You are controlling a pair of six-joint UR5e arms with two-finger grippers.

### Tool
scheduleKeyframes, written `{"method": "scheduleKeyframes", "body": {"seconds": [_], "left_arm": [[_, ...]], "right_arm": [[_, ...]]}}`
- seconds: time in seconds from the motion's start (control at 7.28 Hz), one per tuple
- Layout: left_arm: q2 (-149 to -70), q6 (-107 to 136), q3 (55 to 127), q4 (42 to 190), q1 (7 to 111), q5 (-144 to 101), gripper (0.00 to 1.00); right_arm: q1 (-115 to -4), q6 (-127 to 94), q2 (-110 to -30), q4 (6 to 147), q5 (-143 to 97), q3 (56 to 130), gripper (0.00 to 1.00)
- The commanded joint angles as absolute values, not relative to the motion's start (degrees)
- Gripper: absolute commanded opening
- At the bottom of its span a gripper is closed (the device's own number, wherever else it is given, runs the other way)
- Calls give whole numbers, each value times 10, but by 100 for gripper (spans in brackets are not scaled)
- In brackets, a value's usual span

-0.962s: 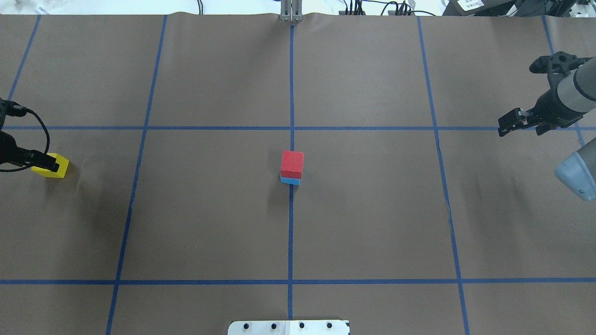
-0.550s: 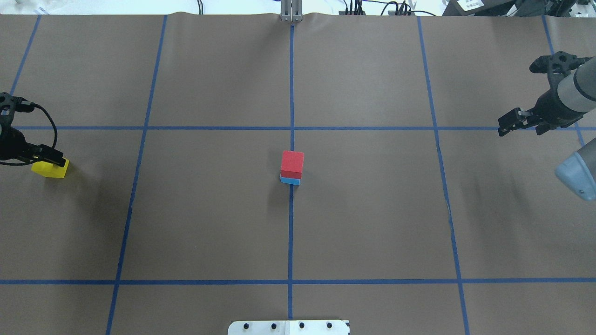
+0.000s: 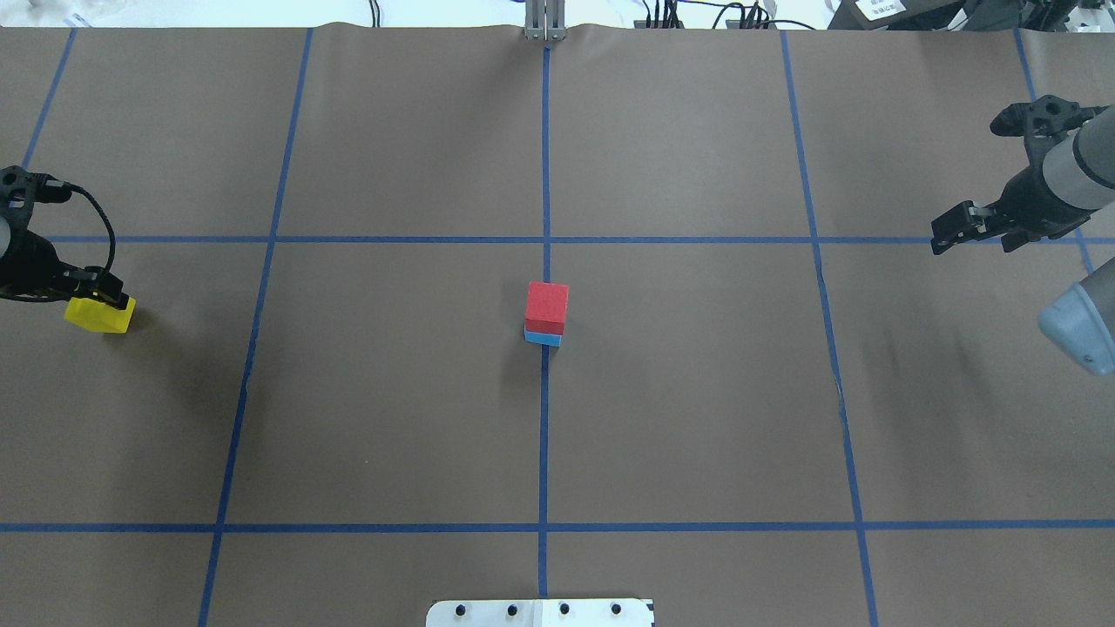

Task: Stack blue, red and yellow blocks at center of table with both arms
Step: 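Grasp the yellow cube with the left gripper, then carry the yellow cube with the left gripper above the red cube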

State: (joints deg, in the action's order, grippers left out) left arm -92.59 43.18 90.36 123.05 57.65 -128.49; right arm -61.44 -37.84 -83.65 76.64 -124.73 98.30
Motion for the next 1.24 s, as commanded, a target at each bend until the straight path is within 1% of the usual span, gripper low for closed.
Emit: {"method": "scheduleKeyframes", "body": {"seconds": [0.0,0.27,0.41,0.55,0.69,0.82,0.96,1.1], "left_arm": [[-996,575,1020,1127,569,-1314,0],[-1141,620,1069,963,501,-1270,0],[-1237,621,1067,847,437,-1209,0],[-1331,620,1043,749,383,-1163,0],[-1378,620,1003,749,364,-1151,0],[-1430,616,939,761,355,-1146,0],[-1483,615,849,800,354,-1138,0],[-1491,610,832,810,355,-1138,0]], "right_arm": [[-614,-378,-837,766,-1248,983,99],[-627,-352,-849,766,-1255,983,99],[-652,-311,-861,766,-1273,979,99],[-683,-274,-880,766,-1294,978,99],[-706,-244,-895,766,-1297,978,99],[-719,-229,-907,766,-1305,979,99],[-731,-229,-908,766,-1321,979,99],[-736,-229,-911,766,-1322,982,99]]}}
